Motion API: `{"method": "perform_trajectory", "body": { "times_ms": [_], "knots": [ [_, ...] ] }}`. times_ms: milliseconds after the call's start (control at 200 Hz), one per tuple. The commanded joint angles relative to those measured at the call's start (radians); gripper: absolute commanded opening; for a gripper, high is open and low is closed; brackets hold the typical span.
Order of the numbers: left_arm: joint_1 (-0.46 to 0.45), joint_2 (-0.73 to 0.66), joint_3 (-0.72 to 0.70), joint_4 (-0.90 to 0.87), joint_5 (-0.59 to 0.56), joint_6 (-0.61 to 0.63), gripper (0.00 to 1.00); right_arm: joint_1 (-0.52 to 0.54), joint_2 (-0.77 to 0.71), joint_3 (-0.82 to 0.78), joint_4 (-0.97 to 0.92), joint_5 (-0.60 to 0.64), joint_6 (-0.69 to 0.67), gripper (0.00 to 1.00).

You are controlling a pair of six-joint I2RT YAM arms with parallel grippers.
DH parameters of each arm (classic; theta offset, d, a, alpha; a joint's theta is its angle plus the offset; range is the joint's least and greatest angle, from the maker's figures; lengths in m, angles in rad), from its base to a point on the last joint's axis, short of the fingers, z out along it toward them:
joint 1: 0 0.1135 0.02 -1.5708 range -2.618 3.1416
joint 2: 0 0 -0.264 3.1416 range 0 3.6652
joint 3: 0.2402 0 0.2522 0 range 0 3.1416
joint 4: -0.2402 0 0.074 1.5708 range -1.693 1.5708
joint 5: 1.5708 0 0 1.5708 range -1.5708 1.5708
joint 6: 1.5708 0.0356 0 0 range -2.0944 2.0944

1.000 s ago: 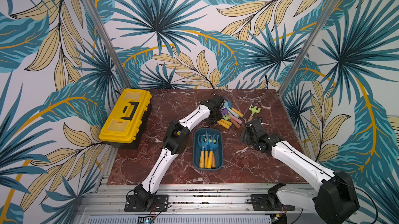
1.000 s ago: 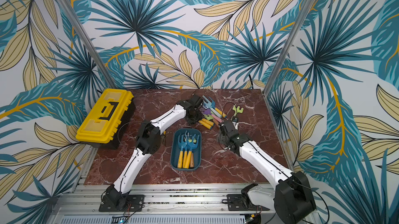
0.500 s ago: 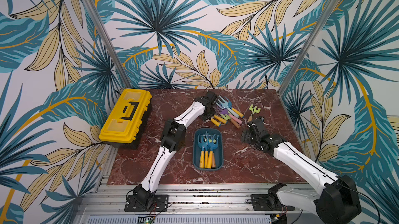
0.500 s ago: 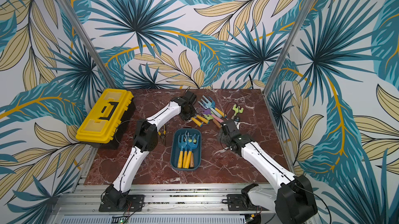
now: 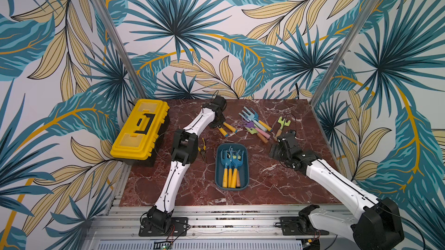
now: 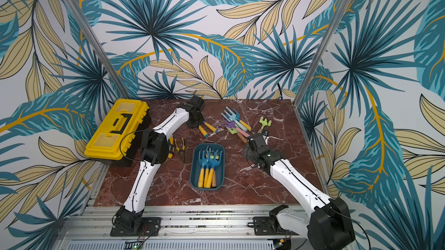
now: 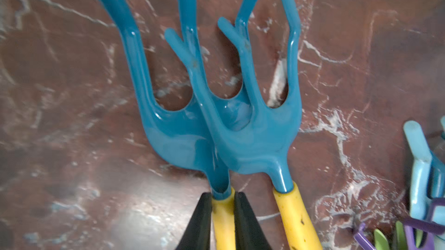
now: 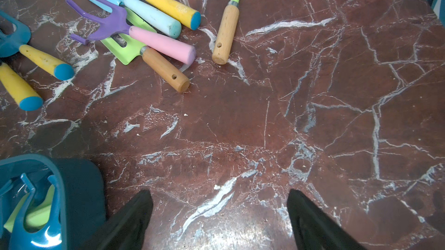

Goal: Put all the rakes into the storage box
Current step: Move the rake to the center of the board, then pick up the rake at the center of the board.

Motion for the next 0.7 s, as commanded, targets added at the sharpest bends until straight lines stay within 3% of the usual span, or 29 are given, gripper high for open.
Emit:
{"method": "perform_trajectory", "body": {
  "times_ms": [0,150,310,466,696],
  "knots": [
    [0.033,-0.070,-0.068,-0.083,-0.011,0.095,0.22,-0.004,-0.005,-0.021,0.006,-0.008,-0.005,0.92],
    [0.047,-0.132,-0.116,-0.116,0.005,0.138,0.27,-0.006,0.000,-0.021,0.008,-0.012,-0.003,0.92],
    [0.042,-0.192,-0.150,-0.102,0.067,0.115,0.48,-0.006,0.009,-0.020,0.012,-0.026,-0.001,0.92],
    [0.022,-0.178,-0.114,-0.128,0.070,0.096,0.75,-0.006,0.011,-0.020,0.014,-0.033,-0.001,0.92],
    [0.014,-0.070,-0.032,-0.198,0.043,0.081,0.74,-0.008,-0.003,-0.022,0.014,-0.040,-0.002,0.92]
  ]
}}
